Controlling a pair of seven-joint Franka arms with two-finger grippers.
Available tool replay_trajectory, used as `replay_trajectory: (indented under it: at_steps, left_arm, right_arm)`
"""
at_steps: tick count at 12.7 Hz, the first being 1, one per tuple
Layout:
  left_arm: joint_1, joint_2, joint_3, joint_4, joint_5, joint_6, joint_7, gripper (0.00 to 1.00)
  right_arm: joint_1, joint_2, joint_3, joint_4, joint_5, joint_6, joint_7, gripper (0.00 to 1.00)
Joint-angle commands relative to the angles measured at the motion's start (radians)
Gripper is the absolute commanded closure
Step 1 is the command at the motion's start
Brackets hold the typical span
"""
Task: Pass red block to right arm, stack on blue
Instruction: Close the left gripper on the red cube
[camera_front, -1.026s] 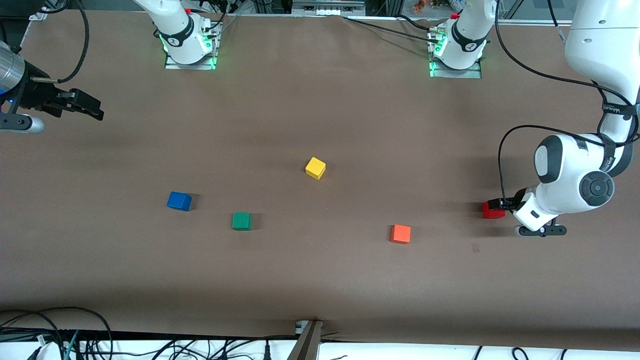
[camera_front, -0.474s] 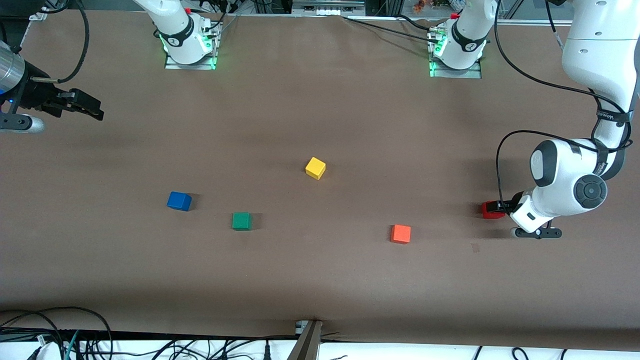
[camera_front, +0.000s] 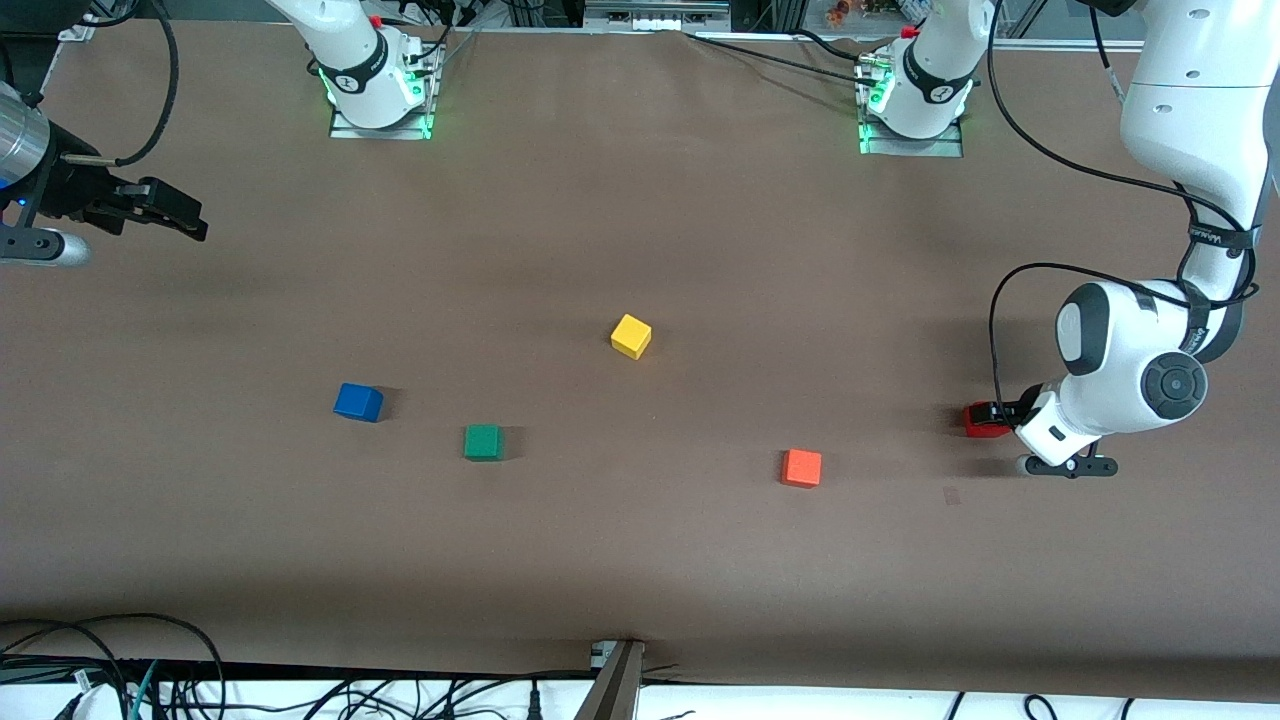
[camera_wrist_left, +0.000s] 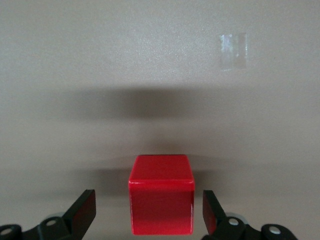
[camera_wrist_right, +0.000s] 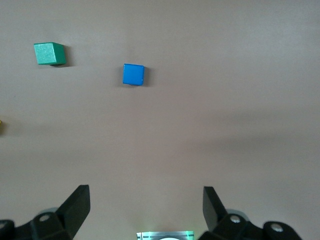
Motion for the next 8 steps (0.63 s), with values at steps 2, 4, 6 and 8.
replay_trajectory:
  at_steps: [2,4,6,8]
  left_arm:
    - [0.0,-0.001,-0.005,-0.002,0.028,0.0,0.039,0.59]
    - [-0.001,0.001,-0.005,-0.002,0.028,0.0,0.04,0.64]
    - [-0.003,0.001,-0.005,-0.002,0.028,-0.003,0.043,0.82]
    - [-0.003,-0.002,-0.005,-0.001,0.028,-0.007,0.106,1.0]
  right_arm:
    - [-0.008,-0.007,0.003,0.0,0.009,-0.01,-0.002,0.0]
    - [-0.008,-0.007,0.003,0.0,0.009,-0.009,-0.002,0.0]
    - [-0.008,-0.007,0.003,0.0,0.009,-0.009,0.0,0.0]
    - [-0.008,-0.007,0.003,0.0,0.009,-0.009,0.0,0.0]
